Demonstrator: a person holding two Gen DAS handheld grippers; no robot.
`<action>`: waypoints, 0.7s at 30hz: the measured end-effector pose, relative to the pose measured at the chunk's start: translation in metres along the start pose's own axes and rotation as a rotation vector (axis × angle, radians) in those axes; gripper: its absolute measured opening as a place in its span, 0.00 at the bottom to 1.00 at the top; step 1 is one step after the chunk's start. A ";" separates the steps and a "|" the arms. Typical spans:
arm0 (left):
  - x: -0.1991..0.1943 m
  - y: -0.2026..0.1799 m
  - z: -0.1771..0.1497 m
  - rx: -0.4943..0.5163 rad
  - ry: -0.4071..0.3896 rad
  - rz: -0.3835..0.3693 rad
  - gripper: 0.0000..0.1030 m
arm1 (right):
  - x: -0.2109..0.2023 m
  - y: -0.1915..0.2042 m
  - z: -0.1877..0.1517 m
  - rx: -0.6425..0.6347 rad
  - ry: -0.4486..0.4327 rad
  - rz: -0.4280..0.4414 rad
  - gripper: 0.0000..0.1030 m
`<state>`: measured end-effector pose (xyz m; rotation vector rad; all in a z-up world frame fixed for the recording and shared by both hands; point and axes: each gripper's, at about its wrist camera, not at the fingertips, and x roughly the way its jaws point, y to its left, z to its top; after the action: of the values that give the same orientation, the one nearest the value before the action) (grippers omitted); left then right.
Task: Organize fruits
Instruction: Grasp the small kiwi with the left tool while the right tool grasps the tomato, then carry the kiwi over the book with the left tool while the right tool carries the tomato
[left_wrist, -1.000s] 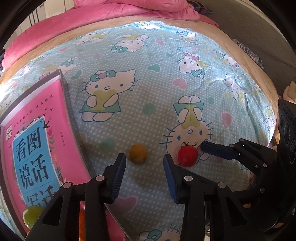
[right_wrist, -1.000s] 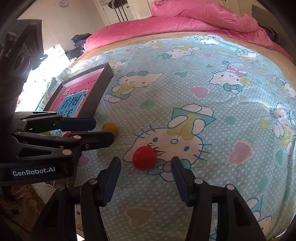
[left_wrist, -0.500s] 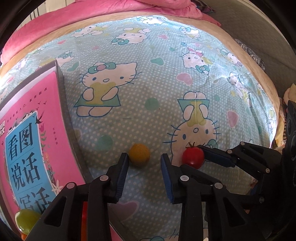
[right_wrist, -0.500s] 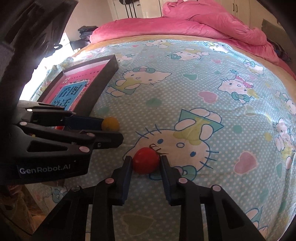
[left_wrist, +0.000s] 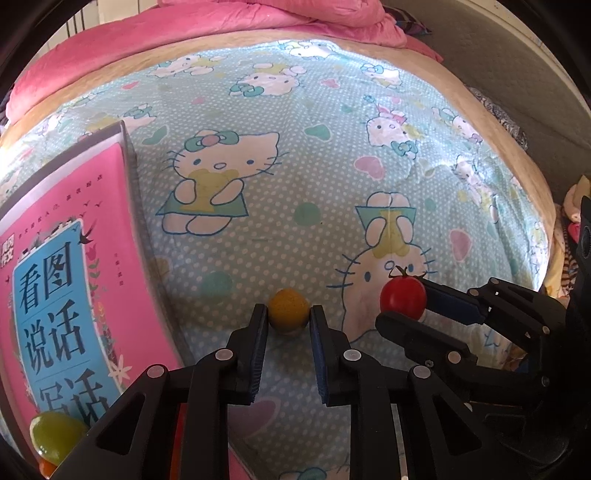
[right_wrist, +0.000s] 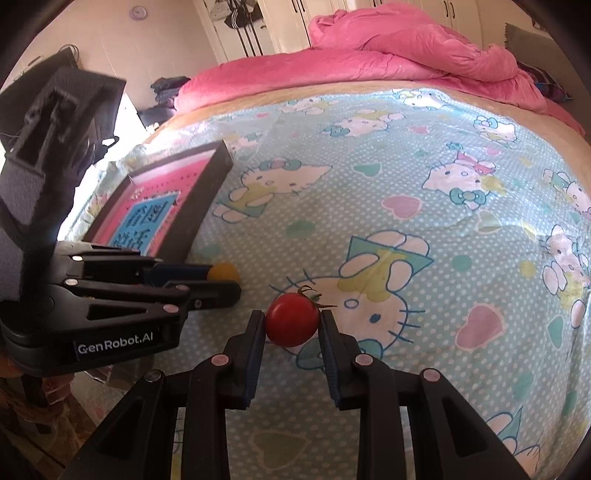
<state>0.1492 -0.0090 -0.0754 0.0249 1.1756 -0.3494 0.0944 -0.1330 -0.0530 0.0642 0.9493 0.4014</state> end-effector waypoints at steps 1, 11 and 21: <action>-0.004 0.000 0.000 -0.003 -0.008 -0.002 0.23 | -0.002 0.001 0.001 0.001 -0.008 0.007 0.29; -0.053 0.018 -0.009 -0.047 -0.090 0.021 0.23 | -0.032 0.026 0.004 -0.041 -0.080 0.105 0.29; -0.087 0.062 -0.022 -0.151 -0.135 0.050 0.23 | -0.005 0.032 -0.005 -0.086 0.046 0.036 0.29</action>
<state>0.1170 0.0758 -0.0155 -0.0988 1.0631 -0.2142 0.0777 -0.1058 -0.0449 -0.0065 0.9764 0.4784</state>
